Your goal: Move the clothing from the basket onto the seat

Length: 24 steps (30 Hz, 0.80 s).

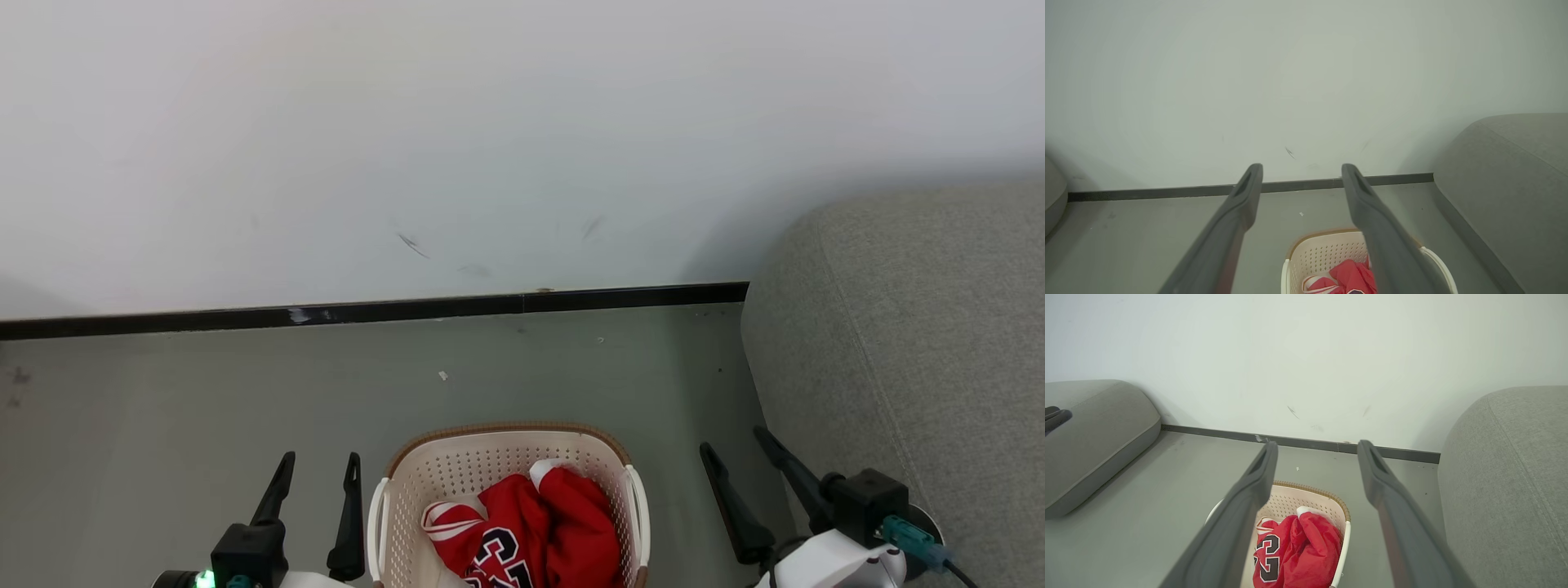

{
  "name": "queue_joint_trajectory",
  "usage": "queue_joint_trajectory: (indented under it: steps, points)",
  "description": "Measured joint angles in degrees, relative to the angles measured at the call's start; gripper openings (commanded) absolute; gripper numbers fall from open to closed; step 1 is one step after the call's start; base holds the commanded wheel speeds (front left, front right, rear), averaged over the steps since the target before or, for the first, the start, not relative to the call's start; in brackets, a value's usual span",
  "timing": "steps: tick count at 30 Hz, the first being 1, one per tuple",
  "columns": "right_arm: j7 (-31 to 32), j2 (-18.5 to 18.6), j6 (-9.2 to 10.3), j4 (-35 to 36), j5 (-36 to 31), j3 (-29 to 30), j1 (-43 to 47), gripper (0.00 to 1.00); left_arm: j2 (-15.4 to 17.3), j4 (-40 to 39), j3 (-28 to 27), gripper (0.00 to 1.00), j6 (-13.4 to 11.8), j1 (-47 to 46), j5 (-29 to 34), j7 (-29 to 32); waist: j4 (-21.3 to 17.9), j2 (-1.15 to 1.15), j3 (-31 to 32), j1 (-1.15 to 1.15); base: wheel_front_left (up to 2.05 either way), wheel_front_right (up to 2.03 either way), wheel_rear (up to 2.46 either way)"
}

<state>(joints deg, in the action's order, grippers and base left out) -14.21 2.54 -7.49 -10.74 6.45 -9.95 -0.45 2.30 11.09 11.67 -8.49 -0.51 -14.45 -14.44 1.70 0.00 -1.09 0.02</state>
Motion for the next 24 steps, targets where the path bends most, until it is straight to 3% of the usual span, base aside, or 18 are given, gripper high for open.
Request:
queue_joint_trajectory:
  steps: [24]
  points:
    - [-0.15,-0.11,-0.01,6.41,-2.99,5.83,1.43,1.00,-0.04,11.11,3.88,1.00,2.68,-4.94,0.97,0.00,-1.49,0.00,-4.75,0.00,0.00,0.00,0.00]
